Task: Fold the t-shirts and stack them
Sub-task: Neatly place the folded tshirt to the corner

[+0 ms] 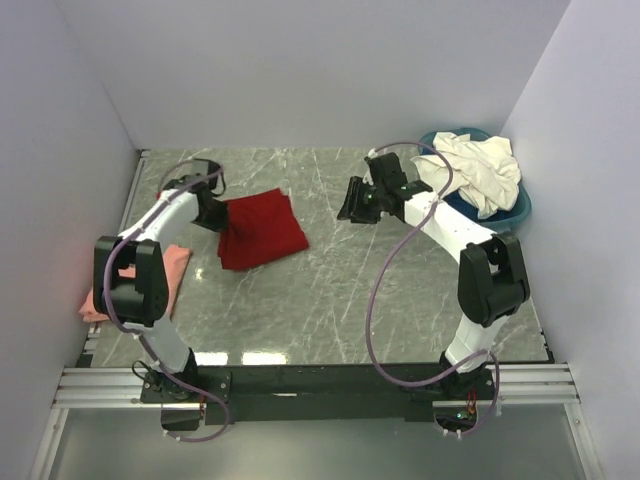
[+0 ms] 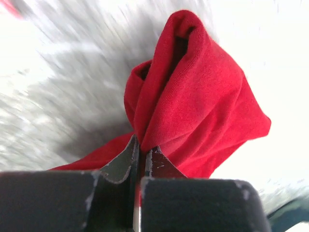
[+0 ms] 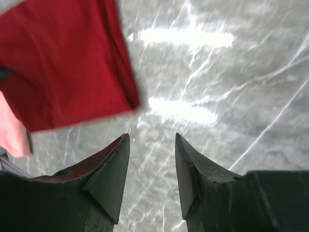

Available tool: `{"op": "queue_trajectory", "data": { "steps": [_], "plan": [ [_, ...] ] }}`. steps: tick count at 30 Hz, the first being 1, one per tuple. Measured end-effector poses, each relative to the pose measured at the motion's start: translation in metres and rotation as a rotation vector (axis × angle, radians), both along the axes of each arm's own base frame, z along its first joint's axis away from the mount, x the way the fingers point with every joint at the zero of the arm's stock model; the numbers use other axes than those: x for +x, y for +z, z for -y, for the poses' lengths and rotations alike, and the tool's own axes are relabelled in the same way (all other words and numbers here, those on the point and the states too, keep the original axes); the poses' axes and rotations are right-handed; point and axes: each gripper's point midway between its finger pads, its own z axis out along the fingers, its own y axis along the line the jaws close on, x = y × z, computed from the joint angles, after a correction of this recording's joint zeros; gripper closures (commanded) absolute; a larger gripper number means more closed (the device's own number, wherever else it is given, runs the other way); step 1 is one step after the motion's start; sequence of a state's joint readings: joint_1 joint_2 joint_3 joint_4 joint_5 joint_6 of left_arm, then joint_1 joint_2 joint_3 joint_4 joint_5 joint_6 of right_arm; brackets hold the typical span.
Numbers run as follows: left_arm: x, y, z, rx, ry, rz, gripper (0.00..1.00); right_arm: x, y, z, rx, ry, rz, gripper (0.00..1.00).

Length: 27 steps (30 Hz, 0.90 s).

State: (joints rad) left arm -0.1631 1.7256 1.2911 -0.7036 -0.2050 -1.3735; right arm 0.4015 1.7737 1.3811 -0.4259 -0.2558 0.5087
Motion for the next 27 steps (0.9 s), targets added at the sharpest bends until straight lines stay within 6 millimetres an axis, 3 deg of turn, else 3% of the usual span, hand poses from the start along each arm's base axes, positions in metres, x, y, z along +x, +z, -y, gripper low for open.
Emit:
{"op": "queue_trajectory", "data": {
  "steps": [4,9,15,18,27],
  "plan": [
    [0.000,0.004,-0.048,0.003,0.118,-0.027,0.99,-0.018,-0.005,-0.006,-0.005,0.028,-0.009,0.50],
    [-0.019,0.005,-0.109,0.007,0.262,-0.063,0.99,-0.032,-0.016,-0.014,-0.017,0.058,-0.036,0.51],
    [-0.047,0.041,-0.178,0.044,0.404,-0.006,0.99,-0.038,-0.016,-0.023,-0.016,0.083,-0.033,0.51],
    [-0.058,0.057,-0.197,0.072,0.441,0.014,0.99,-0.041,-0.016,-0.027,-0.016,0.095,-0.032,0.51],
    [-0.064,0.085,-0.219,0.116,0.444,0.062,0.99,-0.046,-0.015,-0.034,-0.016,0.114,-0.032,0.51]
  ]
}}
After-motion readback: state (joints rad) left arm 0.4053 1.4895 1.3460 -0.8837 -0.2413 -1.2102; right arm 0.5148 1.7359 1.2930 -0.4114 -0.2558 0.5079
